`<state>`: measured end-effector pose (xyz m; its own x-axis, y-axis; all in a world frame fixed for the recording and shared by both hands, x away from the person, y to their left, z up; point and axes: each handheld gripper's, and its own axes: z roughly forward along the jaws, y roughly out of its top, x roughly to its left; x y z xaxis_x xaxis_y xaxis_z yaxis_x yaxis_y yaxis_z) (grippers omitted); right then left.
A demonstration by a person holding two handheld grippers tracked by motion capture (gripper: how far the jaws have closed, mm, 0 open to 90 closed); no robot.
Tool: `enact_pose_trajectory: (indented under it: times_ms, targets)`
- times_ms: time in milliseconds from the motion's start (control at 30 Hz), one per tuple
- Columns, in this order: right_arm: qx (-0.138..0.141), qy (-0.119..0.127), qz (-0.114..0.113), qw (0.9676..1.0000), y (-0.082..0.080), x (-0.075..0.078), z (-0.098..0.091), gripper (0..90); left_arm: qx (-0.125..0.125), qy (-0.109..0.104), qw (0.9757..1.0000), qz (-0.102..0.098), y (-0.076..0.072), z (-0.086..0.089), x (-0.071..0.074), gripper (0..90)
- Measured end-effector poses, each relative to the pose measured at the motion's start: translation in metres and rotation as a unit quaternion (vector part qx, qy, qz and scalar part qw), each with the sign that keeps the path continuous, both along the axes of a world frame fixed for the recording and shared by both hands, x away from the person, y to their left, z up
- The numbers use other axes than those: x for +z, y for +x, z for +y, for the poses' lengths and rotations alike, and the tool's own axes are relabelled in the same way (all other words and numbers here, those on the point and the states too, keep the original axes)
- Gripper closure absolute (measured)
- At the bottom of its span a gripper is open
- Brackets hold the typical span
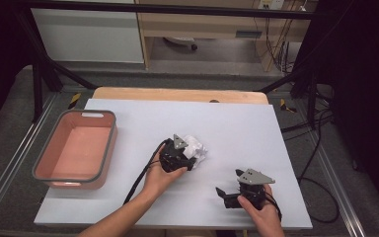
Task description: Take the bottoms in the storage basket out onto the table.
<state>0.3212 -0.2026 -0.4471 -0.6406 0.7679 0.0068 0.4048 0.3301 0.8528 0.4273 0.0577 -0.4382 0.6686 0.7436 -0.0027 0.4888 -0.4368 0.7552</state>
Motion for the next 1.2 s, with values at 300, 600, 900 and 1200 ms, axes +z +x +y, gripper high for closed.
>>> enact_pose_trajectory:
  times_ms: [300,600,900,1200]
  targets:
    - [0.007,-0.003,0.000,1.0000,-0.0010,0.0005,0.0021,5.0,-0.002,-0.008,1.0000,0.000,-0.0010,0.0014,-0.0008,25.6]
    - [0.007,0.001,-0.002,1.0000,-0.0020,0.0009,0.0007,4.8,-0.006,-0.017,0.9998,0.000,-0.0033,-0.0019,-0.0006,8.8]
    - [0.010,0.004,-0.003,0.9999,-0.0011,0.0003,0.0007,4.8,-0.012,-0.025,0.9996,-0.005,-0.0063,0.0008,0.0058,6.7]
    - [0.013,0.000,-0.002,0.9999,0.0003,-0.0006,0.0013,5.0,-0.012,-0.027,0.9995,-0.011,-0.0067,0.0040,0.0080,6.7]
